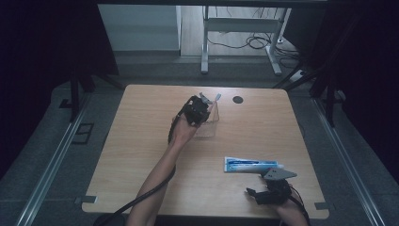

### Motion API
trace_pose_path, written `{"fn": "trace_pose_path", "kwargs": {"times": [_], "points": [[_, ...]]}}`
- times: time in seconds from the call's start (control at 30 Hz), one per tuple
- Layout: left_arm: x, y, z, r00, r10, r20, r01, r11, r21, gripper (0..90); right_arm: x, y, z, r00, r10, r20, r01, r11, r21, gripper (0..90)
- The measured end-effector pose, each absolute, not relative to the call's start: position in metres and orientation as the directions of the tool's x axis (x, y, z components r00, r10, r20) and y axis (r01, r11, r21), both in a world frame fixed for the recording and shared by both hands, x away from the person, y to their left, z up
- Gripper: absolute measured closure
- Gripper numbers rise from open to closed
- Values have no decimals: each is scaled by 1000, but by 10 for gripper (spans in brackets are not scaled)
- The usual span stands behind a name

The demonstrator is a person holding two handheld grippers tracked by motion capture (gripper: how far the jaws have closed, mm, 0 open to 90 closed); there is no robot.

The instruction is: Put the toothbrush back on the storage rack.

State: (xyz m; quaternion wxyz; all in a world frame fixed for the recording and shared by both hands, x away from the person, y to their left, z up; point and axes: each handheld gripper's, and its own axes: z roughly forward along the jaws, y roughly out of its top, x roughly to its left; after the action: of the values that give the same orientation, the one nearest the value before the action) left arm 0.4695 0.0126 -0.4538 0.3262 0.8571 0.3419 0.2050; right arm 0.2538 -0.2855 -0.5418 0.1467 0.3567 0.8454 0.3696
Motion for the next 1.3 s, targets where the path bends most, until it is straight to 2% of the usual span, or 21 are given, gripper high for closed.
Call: {"fn": "trace_pose_path", "kwargs": {"times": [0.23,0.47,0.77,1.03,1.3], "points": [[469,15,-452,679,725,116,455,-540,708,768,254,-286,-542,-703,711,17,494,472,730,134],[468,18,-446,687,722,78,466,-520,715,612,254,-286,-542,-704,710,15,495,475,728,134],[462,23,-439,691,721,53,467,-501,728,478,254,-285,-542,-702,712,14,494,474,729,134],[454,25,-426,703,711,33,452,-482,751,422,254,-285,-542,-703,711,13,494,475,729,134],[446,21,-423,719,693,48,430,-499,752,410,254,-285,-542,-703,712,13,494,475,728,134]]}}
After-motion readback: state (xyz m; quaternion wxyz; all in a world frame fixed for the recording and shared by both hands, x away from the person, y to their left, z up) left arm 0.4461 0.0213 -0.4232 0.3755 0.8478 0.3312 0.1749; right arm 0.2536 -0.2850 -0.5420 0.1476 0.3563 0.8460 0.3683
